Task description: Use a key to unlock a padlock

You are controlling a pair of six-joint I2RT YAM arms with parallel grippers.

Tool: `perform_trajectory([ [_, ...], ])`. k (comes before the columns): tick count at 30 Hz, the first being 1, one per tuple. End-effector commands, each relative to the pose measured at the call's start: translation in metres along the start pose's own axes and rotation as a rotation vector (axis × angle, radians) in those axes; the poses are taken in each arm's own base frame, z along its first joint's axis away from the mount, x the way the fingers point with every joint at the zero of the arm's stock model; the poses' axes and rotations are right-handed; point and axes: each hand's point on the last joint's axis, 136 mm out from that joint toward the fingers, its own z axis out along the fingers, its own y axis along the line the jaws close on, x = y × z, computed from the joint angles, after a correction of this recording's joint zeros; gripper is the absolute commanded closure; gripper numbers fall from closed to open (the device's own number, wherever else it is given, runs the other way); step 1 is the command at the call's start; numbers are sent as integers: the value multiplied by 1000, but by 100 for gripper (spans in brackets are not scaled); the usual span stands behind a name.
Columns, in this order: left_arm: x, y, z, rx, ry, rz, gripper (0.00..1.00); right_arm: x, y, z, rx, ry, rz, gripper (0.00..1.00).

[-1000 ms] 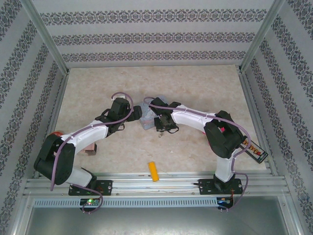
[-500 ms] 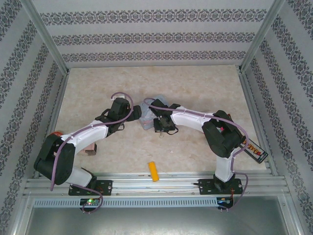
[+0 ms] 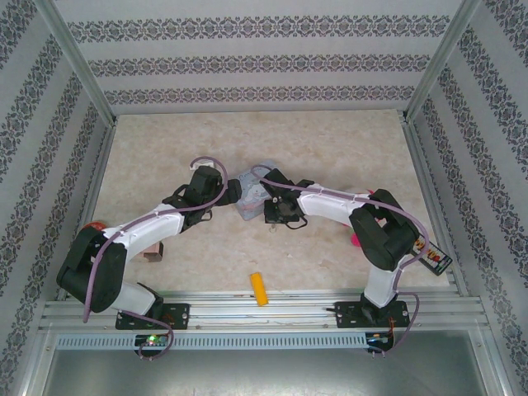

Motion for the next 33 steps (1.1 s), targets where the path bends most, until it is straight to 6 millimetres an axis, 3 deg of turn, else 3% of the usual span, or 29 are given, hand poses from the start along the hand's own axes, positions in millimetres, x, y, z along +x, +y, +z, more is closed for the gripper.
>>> perform_trajectory([
  [1, 1, -3, -3, 4, 0, -2, 1, -3, 3, -4, -55, -12, 11, 100],
  [8, 22, 5, 5, -9, 48, -21, 1, -10, 7, -5, -149, -32, 46, 100],
  [23, 44, 9, 22, -23, 125, -24, 1, -17, 3, -6, -203, -57, 74, 100],
  [33, 47, 9, 21, -17, 136, -25, 1, -26, 7, -10, -251, -78, 103, 100],
])
